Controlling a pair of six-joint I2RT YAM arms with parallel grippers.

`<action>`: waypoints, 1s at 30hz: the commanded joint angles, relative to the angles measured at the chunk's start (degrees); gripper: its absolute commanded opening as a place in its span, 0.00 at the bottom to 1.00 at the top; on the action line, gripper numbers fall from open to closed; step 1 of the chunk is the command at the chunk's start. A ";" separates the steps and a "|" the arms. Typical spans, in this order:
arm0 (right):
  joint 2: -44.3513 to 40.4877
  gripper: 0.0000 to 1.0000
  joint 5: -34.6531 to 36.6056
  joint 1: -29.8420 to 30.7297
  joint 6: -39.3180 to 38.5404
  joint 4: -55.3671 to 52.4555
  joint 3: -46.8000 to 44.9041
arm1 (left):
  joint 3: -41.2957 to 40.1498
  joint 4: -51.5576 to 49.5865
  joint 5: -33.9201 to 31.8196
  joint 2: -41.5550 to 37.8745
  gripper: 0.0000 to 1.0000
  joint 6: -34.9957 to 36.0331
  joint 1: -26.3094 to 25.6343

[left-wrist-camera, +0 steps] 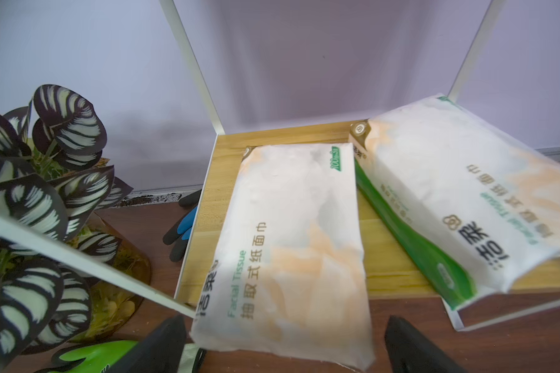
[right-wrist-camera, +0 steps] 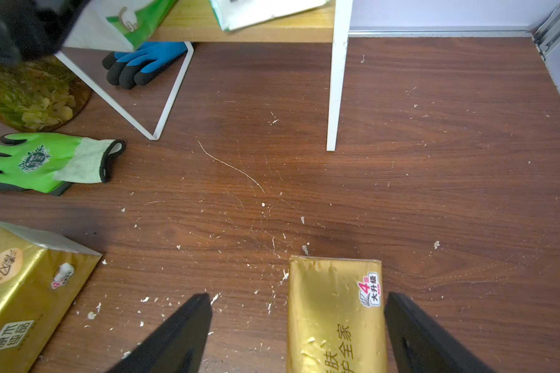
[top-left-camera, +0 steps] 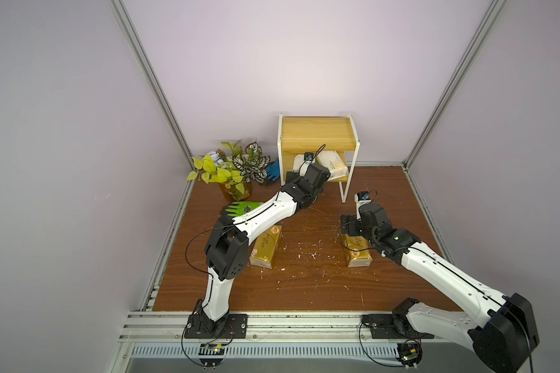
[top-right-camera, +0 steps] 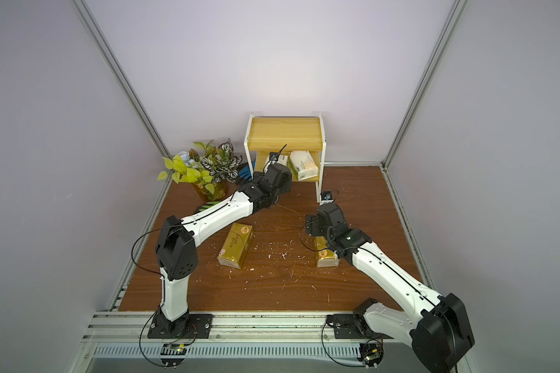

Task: Place the tissue boxes on the shelf by color
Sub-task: Place a box of tissues on the shelf, then adjust the box of tissues on the shelf.

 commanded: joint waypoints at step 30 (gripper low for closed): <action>31.83 0.00 1.65 -2.16 -0.88 9.52 30.89 | -10.24 12.31 13.52 -4.96 0.00 1.24 6.84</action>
